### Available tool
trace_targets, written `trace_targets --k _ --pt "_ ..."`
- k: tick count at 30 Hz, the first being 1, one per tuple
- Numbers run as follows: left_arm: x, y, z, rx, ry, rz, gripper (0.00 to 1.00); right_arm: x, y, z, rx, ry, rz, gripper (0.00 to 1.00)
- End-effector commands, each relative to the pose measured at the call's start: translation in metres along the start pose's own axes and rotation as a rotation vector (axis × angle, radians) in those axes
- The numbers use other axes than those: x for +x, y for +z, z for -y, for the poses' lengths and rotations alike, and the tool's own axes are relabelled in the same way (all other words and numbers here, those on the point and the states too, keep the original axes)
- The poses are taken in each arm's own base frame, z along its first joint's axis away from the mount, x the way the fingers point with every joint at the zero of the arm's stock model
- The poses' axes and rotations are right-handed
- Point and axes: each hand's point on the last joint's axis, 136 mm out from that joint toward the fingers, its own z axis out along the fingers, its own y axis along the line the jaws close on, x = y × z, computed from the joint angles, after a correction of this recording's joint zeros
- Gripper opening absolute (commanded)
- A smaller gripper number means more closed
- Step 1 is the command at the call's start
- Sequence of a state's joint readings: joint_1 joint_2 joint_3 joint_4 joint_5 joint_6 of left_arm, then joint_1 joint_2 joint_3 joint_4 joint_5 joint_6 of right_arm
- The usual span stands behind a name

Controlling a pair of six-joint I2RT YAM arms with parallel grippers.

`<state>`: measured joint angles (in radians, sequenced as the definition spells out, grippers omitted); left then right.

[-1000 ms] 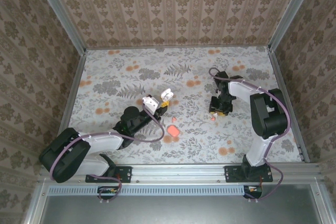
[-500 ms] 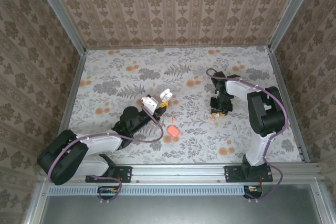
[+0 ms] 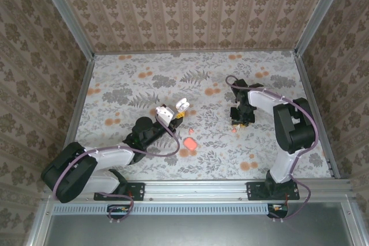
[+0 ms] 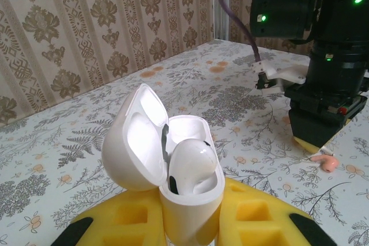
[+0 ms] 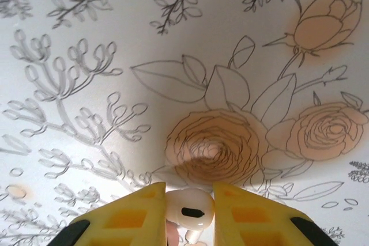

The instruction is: Insert the wireless bluetooth earbuds into the charging case

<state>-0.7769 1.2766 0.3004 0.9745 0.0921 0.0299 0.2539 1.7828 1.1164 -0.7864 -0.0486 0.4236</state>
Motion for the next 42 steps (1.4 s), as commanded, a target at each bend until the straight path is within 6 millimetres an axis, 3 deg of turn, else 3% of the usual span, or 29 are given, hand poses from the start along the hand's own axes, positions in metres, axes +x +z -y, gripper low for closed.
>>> trace_targets --k 1,12,24,42 --pt "0.004 0.004 -0.003 -0.011 -0.013 0.001 0.10 -0.006 -0.019 -0.009 -0.062 0.019 0.099 0.23" --pt "0.012 0.027 0.003 0.011 -0.035 -0.010 0.10 -0.019 -0.066 -0.034 -0.210 0.002 0.391 0.22" --pt "0.011 0.043 0.015 0.051 -0.042 0.003 0.10 -0.015 -0.115 -0.063 -0.367 -0.124 0.630 0.21" --pt "0.014 0.054 0.023 0.083 -0.060 0.025 0.10 -0.007 -0.147 -0.081 -0.548 -0.184 0.843 0.21"
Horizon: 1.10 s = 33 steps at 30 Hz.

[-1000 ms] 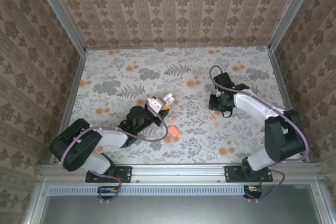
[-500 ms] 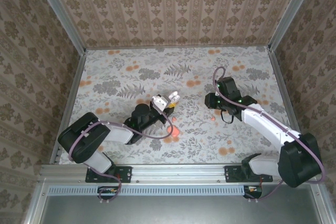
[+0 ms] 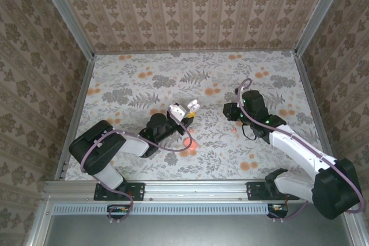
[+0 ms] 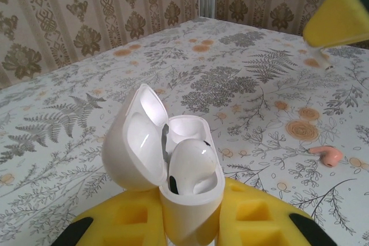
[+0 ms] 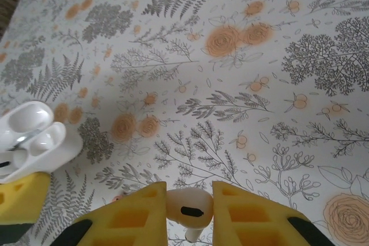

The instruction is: Insert the wireless bluetooth earbuds into the charging case

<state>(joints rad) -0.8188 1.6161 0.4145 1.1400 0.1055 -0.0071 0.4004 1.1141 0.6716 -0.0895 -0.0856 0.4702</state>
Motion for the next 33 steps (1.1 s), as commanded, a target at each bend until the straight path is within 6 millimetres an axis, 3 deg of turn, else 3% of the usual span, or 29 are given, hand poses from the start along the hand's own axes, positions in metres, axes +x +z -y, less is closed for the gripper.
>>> trace_targets --k 1,18,33 --pt "-0.023 0.005 0.006 0.030 -0.021 0.087 0.10 -0.012 -0.006 -0.014 -0.079 -0.027 0.081 0.21" --pt "-0.045 0.004 0.025 0.162 -0.083 0.157 0.10 -0.042 -0.004 -0.076 -0.422 -0.124 0.227 0.21" --pt "-0.071 -0.004 0.031 0.226 -0.135 0.213 0.10 -0.040 -0.017 -0.114 -0.589 -0.245 0.207 0.22"
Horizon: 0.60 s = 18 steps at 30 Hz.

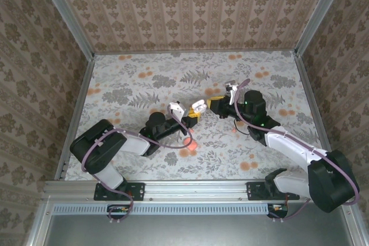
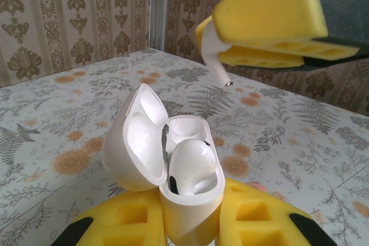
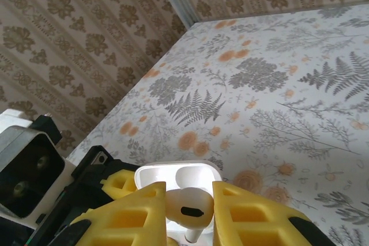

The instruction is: Insert the wireless bluetooth earbuds into the charging case

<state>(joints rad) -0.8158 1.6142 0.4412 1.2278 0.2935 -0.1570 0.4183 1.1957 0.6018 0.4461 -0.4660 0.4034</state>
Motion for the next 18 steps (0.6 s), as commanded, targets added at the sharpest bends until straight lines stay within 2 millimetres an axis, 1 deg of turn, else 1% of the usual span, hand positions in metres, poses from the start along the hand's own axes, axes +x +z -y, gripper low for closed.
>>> trace_targets --k 1,8,18 --pt "-0.040 0.001 0.007 0.045 -0.002 0.110 0.10 -0.017 0.004 -0.022 -0.088 -0.072 0.024 0.22" --pt "-0.044 0.000 0.009 0.058 -0.014 0.119 0.10 -0.015 0.010 -0.027 -0.106 -0.092 0.001 0.22" --pt "-0.050 -0.004 0.012 0.061 -0.016 0.135 0.11 -0.011 0.009 -0.018 -0.051 -0.139 -0.021 0.22"
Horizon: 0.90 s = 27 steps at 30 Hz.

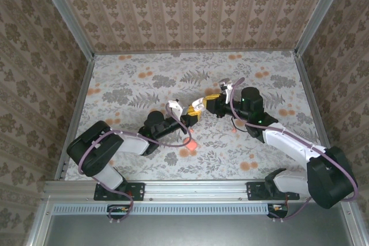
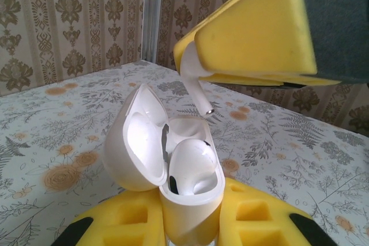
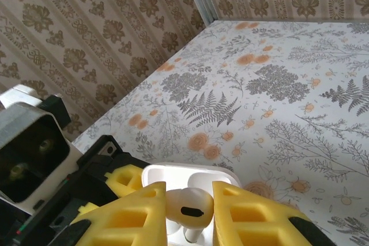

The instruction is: Insert the wireless bluetooth earbuds into the charging case

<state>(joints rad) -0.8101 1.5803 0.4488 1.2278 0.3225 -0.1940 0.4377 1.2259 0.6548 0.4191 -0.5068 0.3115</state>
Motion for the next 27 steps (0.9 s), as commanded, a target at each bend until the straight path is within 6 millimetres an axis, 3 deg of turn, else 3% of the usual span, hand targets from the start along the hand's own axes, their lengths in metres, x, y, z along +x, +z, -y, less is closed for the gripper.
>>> trace_targets --k 1,12,27 --pt "-0.035 -0.001 0.008 0.035 0.009 0.101 0.11 -0.007 0.001 -0.002 0.007 -0.048 0.001 0.22" --pt "-0.041 -0.003 0.010 0.038 0.009 0.116 0.11 -0.004 0.000 0.000 0.021 -0.075 -0.009 0.21" --pt "-0.044 -0.004 0.008 0.030 0.015 0.123 0.11 0.001 -0.003 -0.012 -0.036 -0.108 -0.031 0.26"
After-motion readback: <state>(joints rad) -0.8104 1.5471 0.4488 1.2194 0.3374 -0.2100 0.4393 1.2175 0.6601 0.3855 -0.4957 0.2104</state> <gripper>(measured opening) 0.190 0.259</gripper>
